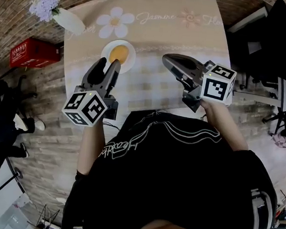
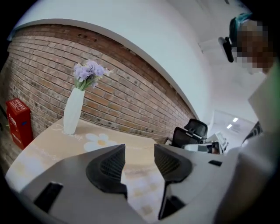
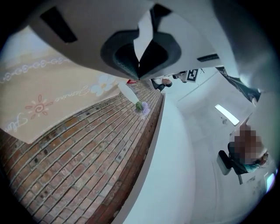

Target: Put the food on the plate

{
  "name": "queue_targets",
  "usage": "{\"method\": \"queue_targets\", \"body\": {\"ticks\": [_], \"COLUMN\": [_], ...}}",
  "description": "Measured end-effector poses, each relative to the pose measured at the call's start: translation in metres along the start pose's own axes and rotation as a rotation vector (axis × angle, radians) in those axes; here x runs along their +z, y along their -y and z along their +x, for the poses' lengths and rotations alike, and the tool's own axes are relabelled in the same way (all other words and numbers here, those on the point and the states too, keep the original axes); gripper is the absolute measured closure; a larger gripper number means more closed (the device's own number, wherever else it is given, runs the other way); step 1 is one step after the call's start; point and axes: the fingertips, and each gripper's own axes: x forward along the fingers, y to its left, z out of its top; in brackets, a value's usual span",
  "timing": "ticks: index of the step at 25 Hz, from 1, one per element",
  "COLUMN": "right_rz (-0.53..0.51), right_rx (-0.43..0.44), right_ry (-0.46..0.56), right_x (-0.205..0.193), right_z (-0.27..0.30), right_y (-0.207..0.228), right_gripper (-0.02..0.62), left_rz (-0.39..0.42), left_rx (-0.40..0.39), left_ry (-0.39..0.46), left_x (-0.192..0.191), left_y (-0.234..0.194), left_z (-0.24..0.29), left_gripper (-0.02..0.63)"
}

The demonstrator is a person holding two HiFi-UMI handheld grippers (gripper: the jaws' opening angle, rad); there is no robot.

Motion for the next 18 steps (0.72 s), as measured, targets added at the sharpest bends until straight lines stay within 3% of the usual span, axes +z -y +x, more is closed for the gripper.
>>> {"method": "queue_targets", "body": {"ticks": [4, 10, 18], "right_rz": [-0.062, -0.135, -0.194], "right_rx": [0.039, 0.122, 0.158], "right_ry": [0.007, 0.003, 0.000], "right_x": [0.005, 0.004, 0.011], "right_z": [-0.013, -0.027, -0.035], "right_y": [-0.024, -0.059, -0.079], "right_gripper": [0.598, 0.598, 0.598], "left_rz": [-0.046, 0.007, 0.036], "left_rx": [-0.082, -0.155, -0.157], "left_ry": [0.043, 0.047, 0.054], "left_x": [0.008, 0.010, 0.016], "left_y": [0.044, 0.098, 0.128], "left_z": [-0.021, -0.049, -0.054], "left_gripper": [0.462, 0.546, 0.595]}}
